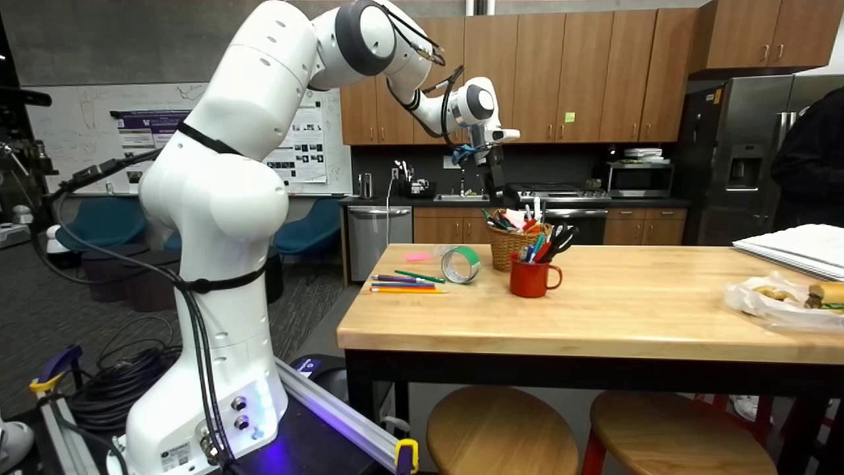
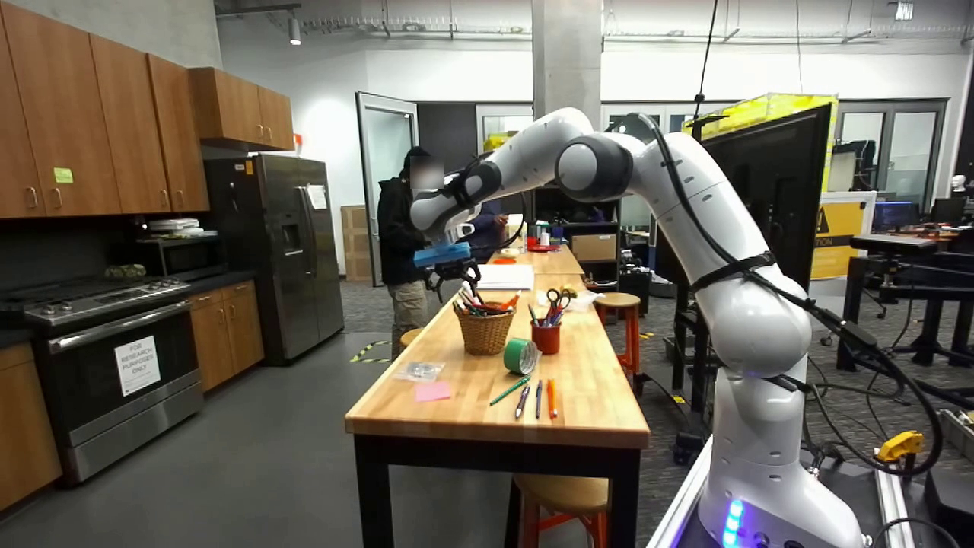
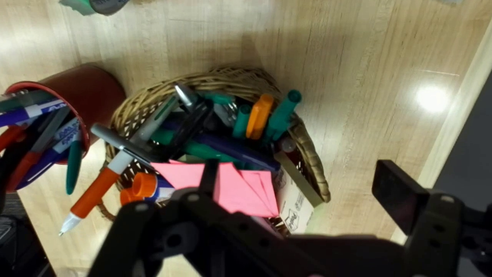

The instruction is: Shift the sticky notes to the table

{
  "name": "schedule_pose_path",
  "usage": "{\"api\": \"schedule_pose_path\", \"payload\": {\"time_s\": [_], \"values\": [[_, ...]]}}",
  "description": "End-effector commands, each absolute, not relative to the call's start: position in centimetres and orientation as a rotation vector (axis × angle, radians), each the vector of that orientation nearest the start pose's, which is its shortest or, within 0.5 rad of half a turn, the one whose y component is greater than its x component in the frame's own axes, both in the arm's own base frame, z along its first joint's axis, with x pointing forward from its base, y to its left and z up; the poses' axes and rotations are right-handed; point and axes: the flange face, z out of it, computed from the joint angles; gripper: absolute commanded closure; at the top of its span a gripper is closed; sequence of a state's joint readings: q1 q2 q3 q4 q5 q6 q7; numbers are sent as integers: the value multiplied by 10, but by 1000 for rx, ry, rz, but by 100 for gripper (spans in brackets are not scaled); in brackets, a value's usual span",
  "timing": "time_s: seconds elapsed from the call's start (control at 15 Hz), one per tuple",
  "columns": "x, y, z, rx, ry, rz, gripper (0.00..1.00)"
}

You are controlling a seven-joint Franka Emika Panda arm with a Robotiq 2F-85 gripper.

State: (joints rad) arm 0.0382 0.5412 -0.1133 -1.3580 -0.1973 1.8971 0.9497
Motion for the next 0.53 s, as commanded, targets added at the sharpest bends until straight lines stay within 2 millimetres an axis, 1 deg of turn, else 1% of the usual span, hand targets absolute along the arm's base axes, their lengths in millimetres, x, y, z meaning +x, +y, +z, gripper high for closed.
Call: {"api": "schedule_pose_path", "payload": {"time_s": [0.0, 0.47], "values": [[726, -58, 414, -2973, 1571, -223, 0], [746, -64, 409, -2977, 1621, -274, 0]]}}
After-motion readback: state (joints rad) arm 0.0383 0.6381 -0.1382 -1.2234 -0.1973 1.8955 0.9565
